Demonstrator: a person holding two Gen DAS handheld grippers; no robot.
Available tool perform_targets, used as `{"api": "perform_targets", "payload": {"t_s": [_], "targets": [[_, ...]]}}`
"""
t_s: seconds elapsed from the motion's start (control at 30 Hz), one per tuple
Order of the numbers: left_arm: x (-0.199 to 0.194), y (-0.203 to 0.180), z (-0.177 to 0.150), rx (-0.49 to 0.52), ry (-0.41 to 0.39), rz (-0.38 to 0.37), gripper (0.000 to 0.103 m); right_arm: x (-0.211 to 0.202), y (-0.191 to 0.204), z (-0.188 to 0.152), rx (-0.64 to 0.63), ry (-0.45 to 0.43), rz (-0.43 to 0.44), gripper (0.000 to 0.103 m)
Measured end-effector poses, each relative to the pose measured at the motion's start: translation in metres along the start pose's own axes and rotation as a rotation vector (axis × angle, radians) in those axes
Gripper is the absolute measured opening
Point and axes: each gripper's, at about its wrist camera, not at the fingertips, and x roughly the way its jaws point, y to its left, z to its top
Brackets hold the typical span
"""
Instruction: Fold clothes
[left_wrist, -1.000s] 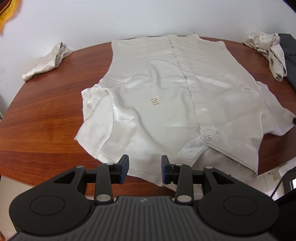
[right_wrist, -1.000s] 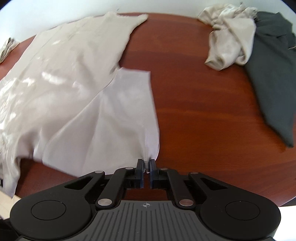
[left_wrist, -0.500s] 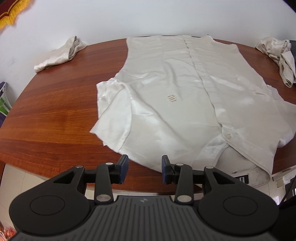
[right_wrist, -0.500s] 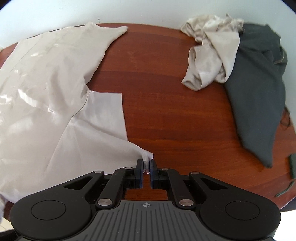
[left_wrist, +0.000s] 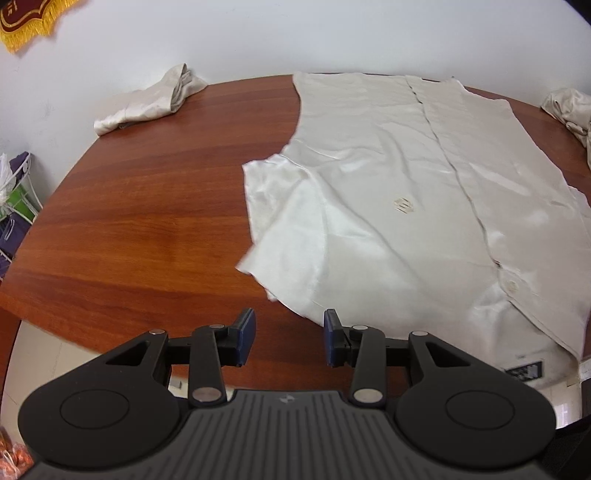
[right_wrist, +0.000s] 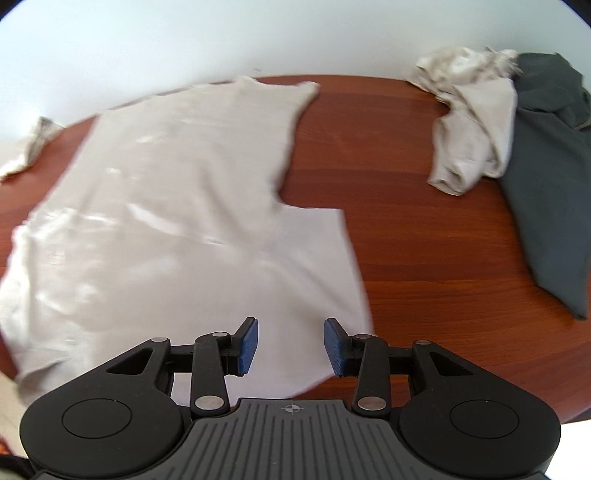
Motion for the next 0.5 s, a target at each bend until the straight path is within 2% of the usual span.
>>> {"api": "perform_targets", "payload": {"t_s": [0.17,0.5], "targets": [[0.017,0.032,0.019,0.025,-0.022,-0.009,0.045,-0.009,0.042,-0.003,0.003,-0.02,0.033,0.044],[0.069,0.081,0.061,0.117,0.015,-0.132,0.045,-0.018,0.136,-0.024,0.128,-0.038,0.058,0.044]]}}
